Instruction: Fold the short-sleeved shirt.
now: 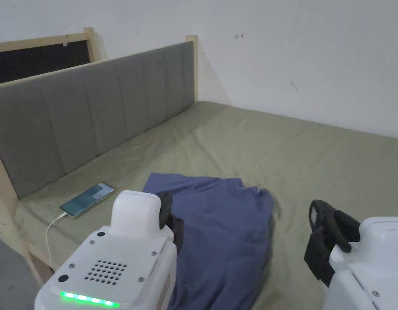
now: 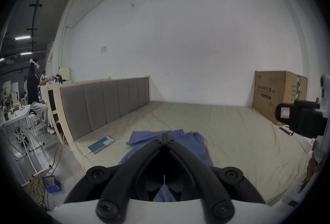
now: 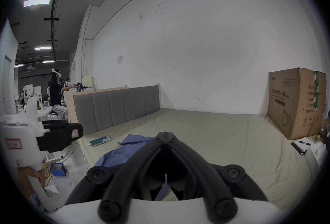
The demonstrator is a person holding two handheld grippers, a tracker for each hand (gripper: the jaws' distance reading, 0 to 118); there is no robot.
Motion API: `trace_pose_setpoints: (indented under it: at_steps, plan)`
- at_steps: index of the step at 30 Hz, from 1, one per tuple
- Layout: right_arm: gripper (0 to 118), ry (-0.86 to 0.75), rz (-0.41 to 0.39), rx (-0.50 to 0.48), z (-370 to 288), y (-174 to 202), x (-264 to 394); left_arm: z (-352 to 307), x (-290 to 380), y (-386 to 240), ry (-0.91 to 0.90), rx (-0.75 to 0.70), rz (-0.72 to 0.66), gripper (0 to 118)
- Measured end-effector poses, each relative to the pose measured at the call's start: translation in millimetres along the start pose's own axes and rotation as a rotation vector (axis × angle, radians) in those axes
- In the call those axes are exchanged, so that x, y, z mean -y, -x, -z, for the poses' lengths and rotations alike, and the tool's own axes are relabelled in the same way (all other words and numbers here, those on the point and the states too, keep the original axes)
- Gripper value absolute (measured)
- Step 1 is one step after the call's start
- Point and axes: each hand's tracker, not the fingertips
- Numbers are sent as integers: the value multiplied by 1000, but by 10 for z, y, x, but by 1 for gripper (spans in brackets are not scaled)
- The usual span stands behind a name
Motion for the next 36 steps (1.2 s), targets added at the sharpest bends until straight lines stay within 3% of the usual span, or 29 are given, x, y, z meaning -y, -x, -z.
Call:
trace_pose_setpoints:
  at_steps: [13, 17, 18, 19, 20, 21, 22, 32, 33, 36]
  plan:
    - [0, 191, 18, -15, 633, -179, 403, 2048, 1059, 62, 594, 114, -46, 0]
    - [0, 242, 43, -5, 749, -280, 524, 2485, 1209, -28, 740, 168, 102, 1]
    - [0, 255, 51, -3, 774, -309, 548, 2548, 1208, -53, 737, 162, 126, 13]
    - [0, 265, 58, -1, 796, -332, 569, 2608, 1207, -62, 730, 178, 113, 48]
    - [0, 274, 67, 2, 811, -357, 595, 2673, 1195, -71, 737, 187, 97, 76]
    - [0, 282, 74, 6, 824, -377, 616, 2691, 1163, -42, 742, 194, 87, 96]
    - [0, 288, 80, 8, 832, -392, 633, 2719, 1148, -54, 739, 199, 81, 105]
    - [0, 357, 78, -8, 886, -431, 748, 3251, 1347, -239, 865, 170, 91, 109]
    - [0, 362, 77, -9, 891, -435, 761, 3239, 1318, -247, 869, 160, 91, 105]
    - [0, 375, 95, -7, 915, -463, 804, 3177, 1241, -202, 859, 159, 80, 70]
